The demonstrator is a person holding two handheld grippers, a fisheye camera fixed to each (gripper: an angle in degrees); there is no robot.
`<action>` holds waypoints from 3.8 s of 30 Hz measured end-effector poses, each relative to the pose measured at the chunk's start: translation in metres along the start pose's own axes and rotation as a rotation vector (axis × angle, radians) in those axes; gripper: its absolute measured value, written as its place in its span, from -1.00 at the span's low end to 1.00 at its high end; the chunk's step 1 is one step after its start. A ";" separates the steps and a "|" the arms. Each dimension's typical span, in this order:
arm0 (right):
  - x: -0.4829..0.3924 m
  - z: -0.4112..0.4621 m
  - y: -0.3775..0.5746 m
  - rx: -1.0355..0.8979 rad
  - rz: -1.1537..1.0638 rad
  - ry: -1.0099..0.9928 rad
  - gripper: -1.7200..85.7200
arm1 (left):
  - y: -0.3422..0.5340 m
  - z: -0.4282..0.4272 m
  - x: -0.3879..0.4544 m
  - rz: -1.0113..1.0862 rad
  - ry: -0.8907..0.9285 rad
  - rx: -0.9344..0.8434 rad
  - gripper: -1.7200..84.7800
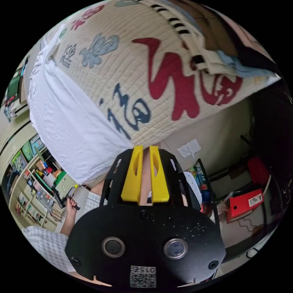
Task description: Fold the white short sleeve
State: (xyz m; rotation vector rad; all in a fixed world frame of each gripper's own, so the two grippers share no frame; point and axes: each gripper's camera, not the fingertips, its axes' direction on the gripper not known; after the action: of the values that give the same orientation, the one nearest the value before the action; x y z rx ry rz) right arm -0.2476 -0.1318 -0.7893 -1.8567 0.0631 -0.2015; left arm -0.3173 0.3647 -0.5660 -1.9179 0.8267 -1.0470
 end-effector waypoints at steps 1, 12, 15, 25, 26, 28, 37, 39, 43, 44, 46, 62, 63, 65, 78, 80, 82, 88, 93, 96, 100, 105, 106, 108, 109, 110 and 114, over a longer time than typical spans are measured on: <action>0.013 -0.001 -0.002 0.009 0.032 0.043 -0.92 | 0.000 -0.004 0.001 -0.007 -0.031 -0.003 -0.98; -0.023 -0.023 -0.090 0.207 -0.298 -0.190 -0.93 | -0.133 -0.075 0.272 0.345 0.022 0.347 -0.95; -0.052 -0.031 -0.137 0.265 -0.394 -0.360 -0.88 | -0.192 -0.068 0.391 0.471 0.098 0.405 -0.89; -0.086 -0.009 -0.258 0.262 -0.409 -0.659 -0.74 | -0.338 0.001 0.619 0.610 0.196 0.244 -0.75; -0.084 -0.005 -0.265 0.255 -0.396 -0.673 -0.74 | -0.346 0.011 0.630 0.599 0.187 0.222 -0.73; -0.080 -0.001 -0.273 0.244 -0.375 -0.694 -0.74 | -0.354 0.021 0.641 0.586 0.173 0.225 -0.73; -0.081 -0.025 -0.299 0.291 -0.336 -0.616 -0.93 | -0.368 0.022 0.638 0.529 0.140 0.284 -0.94; -0.087 -0.044 -0.295 0.321 -0.392 -0.621 -0.94 | -0.355 -0.009 0.609 0.512 0.261 0.397 -0.95; -0.119 -0.096 -0.273 0.377 -0.649 -0.525 -0.94 | -0.318 -0.064 0.536 0.438 0.378 0.577 -0.96; -0.136 -0.108 -0.261 0.383 -0.764 -0.461 -0.94 | -0.303 -0.076 0.507 0.393 0.385 0.619 -0.96; -0.159 -0.118 -0.245 0.370 -0.911 -0.378 -0.94 | -0.282 -0.088 0.464 0.318 0.381 0.662 -0.96; -0.166 -0.194 -0.242 0.262 -1.131 -0.007 -0.77 | -0.265 -0.073 0.367 0.031 0.223 0.569 -0.80; -0.169 -0.198 -0.240 0.275 -1.152 0.013 -0.77 | -0.285 -0.073 0.381 0.084 0.222 0.552 -0.78; -0.182 -0.210 -0.231 0.305 -1.241 0.070 -0.77 | -0.314 -0.073 0.400 0.130 0.198 0.537 -0.77; -0.128 -0.297 -0.230 0.283 -1.158 0.060 -0.94 | -0.396 -0.073 0.489 0.405 0.133 0.443 -0.96; -0.113 -0.321 -0.228 0.301 -1.132 0.071 -0.95 | -0.401 -0.074 0.496 0.424 0.154 0.436 -0.96; -0.101 -0.336 -0.226 0.300 -1.116 0.061 -0.95 | -0.406 -0.071 0.502 0.426 0.128 0.420 -0.96; -0.069 -0.388 -0.220 0.273 -1.075 0.032 -0.87 | -0.413 -0.069 0.507 0.432 0.111 0.408 -0.90; -0.035 -0.449 -0.201 0.271 -1.075 -0.056 -0.76 | -0.369 -0.100 0.467 0.378 0.063 0.495 -0.81; -0.029 -0.482 -0.172 0.274 -1.151 -0.080 -0.78 | -0.336 -0.101 0.437 0.344 0.044 0.471 -0.82; -0.038 -0.497 -0.133 0.214 -1.236 -0.035 -0.80 | -0.310 -0.081 0.413 0.335 0.013 0.368 -0.82; -0.031 -0.521 -0.104 0.213 -1.208 -0.034 -0.82 | -0.295 -0.062 0.374 0.267 0.026 0.340 -0.87; -0.027 -0.527 -0.099 0.196 -1.181 -0.017 -0.83 | -0.293 -0.063 0.371 0.279 0.036 0.355 -0.88; -0.018 -0.545 -0.086 0.231 -1.150 -0.027 -0.85 | -0.292 -0.067 0.356 0.299 0.065 0.352 -0.92; -0.013 -0.558 -0.078 0.236 -1.127 -0.019 -0.87 | -0.292 -0.068 0.353 0.303 0.072 0.350 -0.93; -0.008 -0.572 -0.070 0.244 -1.102 -0.012 -0.87 | -0.292 -0.071 0.346 0.315 0.083 0.347 -0.94; 0.003 -0.617 -0.041 0.268 -0.998 0.006 -0.87 | -0.290 -0.084 0.320 0.355 0.117 0.344 -0.96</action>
State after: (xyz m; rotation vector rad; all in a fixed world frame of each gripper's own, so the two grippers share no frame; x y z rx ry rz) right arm -0.3523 -0.7038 -0.5783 -1.4774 -0.8591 -0.8532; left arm -0.1986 0.2167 -0.1691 -1.3746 0.9425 -1.0114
